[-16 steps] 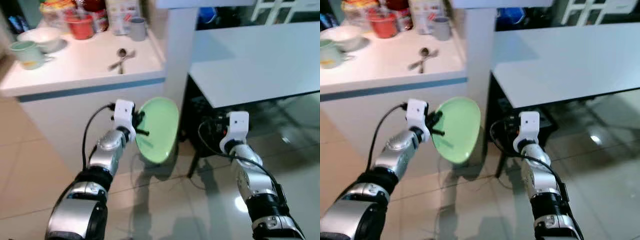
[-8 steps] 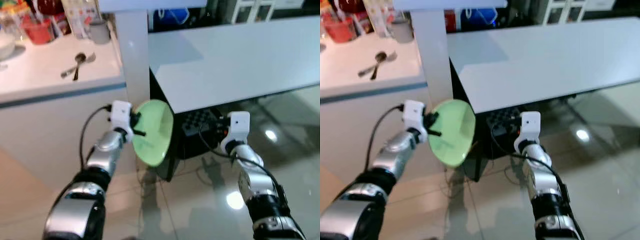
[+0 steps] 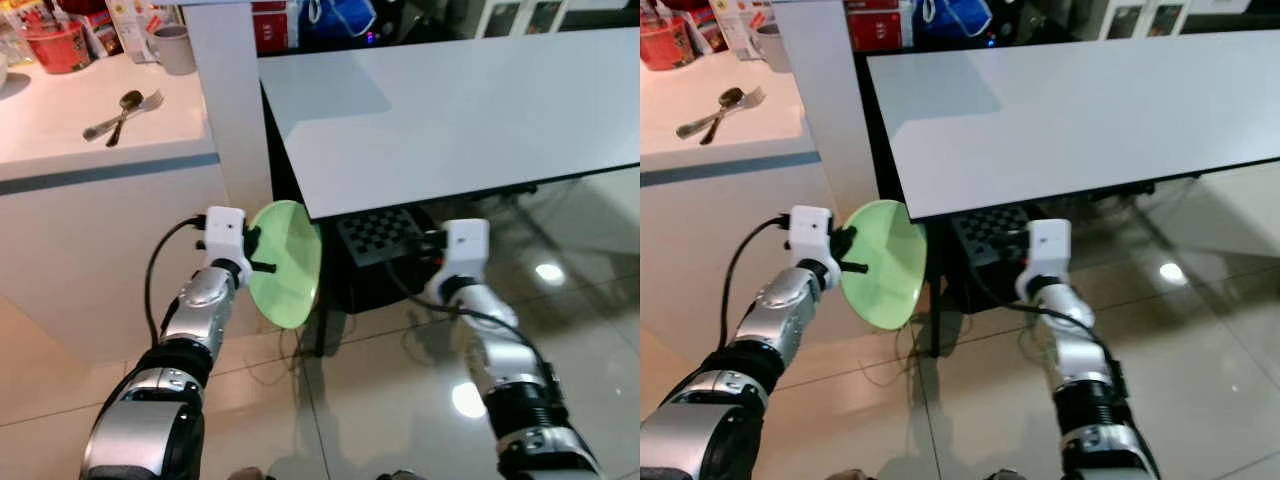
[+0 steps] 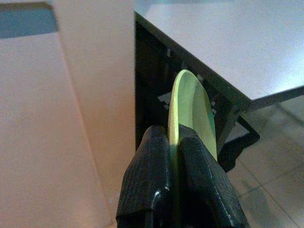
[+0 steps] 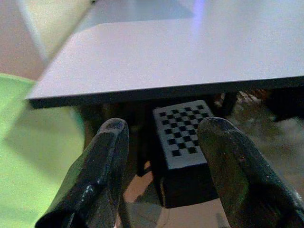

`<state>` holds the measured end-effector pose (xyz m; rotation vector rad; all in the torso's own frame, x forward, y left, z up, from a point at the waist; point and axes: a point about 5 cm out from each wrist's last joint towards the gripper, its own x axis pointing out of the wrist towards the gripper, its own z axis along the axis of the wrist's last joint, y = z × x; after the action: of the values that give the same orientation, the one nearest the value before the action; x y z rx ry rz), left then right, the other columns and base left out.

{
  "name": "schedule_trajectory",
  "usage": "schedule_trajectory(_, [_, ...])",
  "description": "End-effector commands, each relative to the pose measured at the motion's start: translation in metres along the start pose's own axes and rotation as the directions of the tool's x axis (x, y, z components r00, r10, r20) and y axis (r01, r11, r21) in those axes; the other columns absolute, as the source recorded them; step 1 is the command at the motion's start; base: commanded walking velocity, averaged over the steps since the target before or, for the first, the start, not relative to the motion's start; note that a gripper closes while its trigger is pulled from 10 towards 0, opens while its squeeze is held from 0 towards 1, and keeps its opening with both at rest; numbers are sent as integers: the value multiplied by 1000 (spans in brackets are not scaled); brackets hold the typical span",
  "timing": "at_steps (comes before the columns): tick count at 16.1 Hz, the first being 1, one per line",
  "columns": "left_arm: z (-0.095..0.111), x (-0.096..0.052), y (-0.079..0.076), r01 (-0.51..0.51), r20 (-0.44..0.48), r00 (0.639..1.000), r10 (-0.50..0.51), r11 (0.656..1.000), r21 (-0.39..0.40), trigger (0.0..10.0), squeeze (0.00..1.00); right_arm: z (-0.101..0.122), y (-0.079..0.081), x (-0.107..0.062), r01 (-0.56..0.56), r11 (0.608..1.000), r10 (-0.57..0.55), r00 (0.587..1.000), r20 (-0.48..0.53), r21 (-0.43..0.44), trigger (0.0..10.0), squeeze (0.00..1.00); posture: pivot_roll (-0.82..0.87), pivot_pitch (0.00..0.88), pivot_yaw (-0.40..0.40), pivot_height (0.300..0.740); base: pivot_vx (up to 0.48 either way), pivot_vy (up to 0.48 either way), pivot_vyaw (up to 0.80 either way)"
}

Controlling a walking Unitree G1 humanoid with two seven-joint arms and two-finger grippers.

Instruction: Setting the table

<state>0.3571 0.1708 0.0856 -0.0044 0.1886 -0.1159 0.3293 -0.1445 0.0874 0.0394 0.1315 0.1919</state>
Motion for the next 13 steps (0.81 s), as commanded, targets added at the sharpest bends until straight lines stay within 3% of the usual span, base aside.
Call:
schedule_trajectory(1, [17,-2,25,-114,92,989,114,993,-8,0,0,-1,-1,0,-2,1000,2,1000,-10,1,10000,0,-23,0,15,740,0,0,0])
schedule_trajectory(6, [37,-12,54,-302,162,943,290,952,51,0,0,-8,-3,-1,-10,1000,10,999,-35,-3,10000,0,-2,0,8,740,0,0,0])
schedule_trajectory(10, [75,-6,23,-225,311,934,176,966,127,0,0,-8,1,1,-24,1000,24,999,-39,-4,10000,0,6,0,4,740,0,0,0])
schedule_trajectory(13, [92,-3,8,-194,356,926,121,965,174,0,0,-8,1,1,-24,1000,24,999,-39,-3,10000,0,4,0,5,740,0,0,0])
